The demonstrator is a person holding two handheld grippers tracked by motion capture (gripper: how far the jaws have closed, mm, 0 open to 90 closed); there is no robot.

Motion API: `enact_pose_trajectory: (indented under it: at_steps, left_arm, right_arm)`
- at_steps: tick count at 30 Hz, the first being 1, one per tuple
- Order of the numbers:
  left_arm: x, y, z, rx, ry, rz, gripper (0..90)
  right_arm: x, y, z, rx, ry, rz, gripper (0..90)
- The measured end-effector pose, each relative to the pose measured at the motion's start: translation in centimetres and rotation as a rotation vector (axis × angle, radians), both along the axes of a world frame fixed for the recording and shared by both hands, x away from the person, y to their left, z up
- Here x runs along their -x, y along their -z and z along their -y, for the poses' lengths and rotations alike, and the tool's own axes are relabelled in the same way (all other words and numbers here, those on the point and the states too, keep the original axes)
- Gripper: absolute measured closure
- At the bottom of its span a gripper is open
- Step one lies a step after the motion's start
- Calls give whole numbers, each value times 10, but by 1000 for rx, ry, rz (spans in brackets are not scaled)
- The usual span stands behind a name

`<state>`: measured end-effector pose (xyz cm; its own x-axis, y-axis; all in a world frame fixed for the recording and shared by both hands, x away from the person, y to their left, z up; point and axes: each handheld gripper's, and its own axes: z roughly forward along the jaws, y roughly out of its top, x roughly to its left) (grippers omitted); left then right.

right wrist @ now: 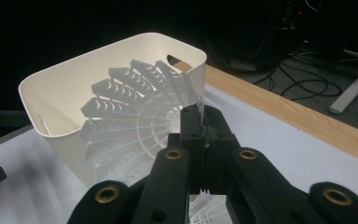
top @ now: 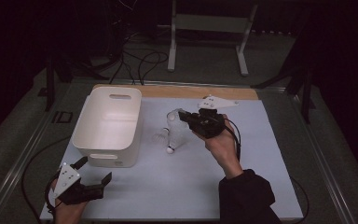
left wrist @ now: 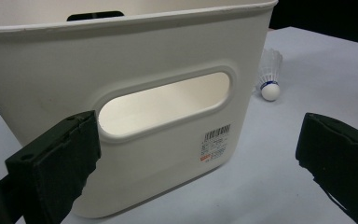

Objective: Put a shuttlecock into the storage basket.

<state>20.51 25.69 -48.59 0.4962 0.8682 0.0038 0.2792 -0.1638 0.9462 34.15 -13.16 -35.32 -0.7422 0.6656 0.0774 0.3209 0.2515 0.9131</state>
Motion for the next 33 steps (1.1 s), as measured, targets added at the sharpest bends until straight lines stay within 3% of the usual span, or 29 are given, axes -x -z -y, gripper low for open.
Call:
enact_pose_trajectory:
  at_steps: [33]
  left_arm:
    - [0,0,0,3,4,1,6]
  right_arm:
    - [-9,9,-34,8,-52,-18,885]
